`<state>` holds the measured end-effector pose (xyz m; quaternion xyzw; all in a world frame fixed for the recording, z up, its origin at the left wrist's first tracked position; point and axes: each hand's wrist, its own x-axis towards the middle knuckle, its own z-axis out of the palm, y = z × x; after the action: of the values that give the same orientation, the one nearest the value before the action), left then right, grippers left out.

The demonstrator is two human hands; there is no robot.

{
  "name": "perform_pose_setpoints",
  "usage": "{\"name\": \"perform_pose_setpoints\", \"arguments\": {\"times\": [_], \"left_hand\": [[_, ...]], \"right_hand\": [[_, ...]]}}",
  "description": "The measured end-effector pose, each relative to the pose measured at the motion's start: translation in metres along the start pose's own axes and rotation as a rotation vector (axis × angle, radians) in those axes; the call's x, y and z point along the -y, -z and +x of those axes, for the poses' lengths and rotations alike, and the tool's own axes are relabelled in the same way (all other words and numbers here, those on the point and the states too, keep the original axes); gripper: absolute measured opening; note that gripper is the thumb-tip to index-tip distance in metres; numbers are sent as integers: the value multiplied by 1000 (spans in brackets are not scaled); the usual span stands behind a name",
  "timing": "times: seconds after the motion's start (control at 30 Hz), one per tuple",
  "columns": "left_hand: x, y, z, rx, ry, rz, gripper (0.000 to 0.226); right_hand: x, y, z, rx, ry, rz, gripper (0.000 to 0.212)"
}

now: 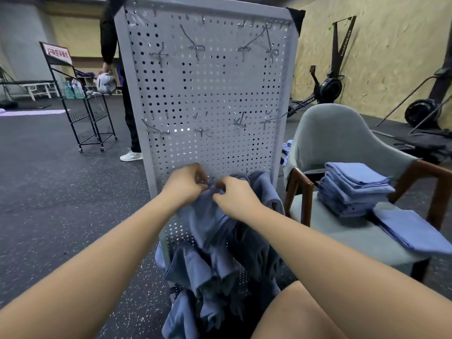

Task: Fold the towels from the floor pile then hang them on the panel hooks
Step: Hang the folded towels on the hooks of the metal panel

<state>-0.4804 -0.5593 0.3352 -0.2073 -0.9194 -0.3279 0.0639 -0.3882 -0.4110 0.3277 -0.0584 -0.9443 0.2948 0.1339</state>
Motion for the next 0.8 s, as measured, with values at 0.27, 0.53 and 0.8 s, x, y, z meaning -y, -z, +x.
{"name": "perform_pose_setpoints", "arguments": {"times": [0.27,0.53,0.8], "left_hand": [[-8,25,-11,355,83,-542,30],[-17,18,-7,321,32,-554,41],[11,16,5,246,74,-388,43]], "right_hand": [[9,41,-29,14,-66,57,22],[14,45,-19,-65,-29,38,19],[7,0,-6,-32,11,119,32]]}}
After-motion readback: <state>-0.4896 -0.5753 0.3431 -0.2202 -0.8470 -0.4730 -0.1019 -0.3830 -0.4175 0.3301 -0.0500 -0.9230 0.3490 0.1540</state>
